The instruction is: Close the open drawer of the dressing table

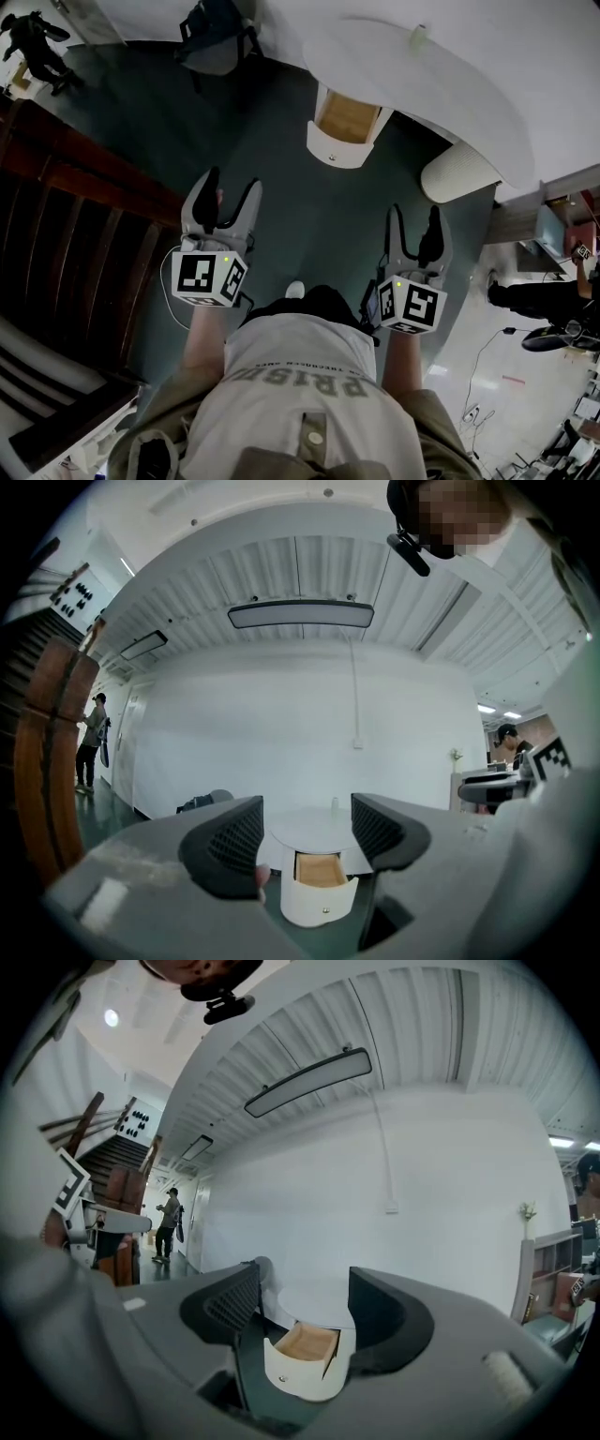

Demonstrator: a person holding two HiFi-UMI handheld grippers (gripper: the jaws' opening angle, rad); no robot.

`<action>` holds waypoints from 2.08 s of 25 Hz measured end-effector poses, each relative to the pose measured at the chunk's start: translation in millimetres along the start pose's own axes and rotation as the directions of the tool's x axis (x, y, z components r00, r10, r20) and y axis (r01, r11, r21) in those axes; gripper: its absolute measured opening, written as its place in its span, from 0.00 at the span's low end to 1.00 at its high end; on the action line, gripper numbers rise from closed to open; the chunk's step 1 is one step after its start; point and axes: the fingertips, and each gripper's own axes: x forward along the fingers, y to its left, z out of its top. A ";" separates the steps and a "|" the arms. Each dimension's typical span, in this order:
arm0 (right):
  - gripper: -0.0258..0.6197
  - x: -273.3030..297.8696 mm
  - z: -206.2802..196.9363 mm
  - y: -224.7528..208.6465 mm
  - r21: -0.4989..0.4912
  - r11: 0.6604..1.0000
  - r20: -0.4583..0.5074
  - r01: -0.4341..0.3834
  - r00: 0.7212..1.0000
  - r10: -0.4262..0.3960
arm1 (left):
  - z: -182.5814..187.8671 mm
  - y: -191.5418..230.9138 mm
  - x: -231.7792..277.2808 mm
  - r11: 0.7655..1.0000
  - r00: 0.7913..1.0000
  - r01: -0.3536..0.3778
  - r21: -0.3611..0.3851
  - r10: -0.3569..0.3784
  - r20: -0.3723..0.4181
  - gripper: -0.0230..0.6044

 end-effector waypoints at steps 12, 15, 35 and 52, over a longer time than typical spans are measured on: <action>0.49 69.0 -21.8 -26.4 0.016 1.000 -0.044 -0.008 0.999 0.008 | -19.4 13.1 61.3 1.000 0.998 -0.030 -0.007 0.030 -0.046 0.53; 0.49 93.6 -21.3 -36.8 0.028 1.000 -0.035 -0.012 0.999 0.013 | -12.5 12.2 88.1 1.000 0.999 -0.028 0.000 0.028 -0.031 0.53; 0.49 212.6 -70.5 -59.6 0.066 0.996 -0.101 -0.057 0.993 0.064 | -50.1 21.5 199.3 0.999 0.993 -0.051 0.017 0.052 -0.101 0.53; 0.49 274.4 -199.8 -23.4 0.140 0.987 -0.210 0.083 0.976 -0.053 | -115.0 42.3 291.0 0.995 0.978 0.101 0.003 -0.099 -0.183 0.53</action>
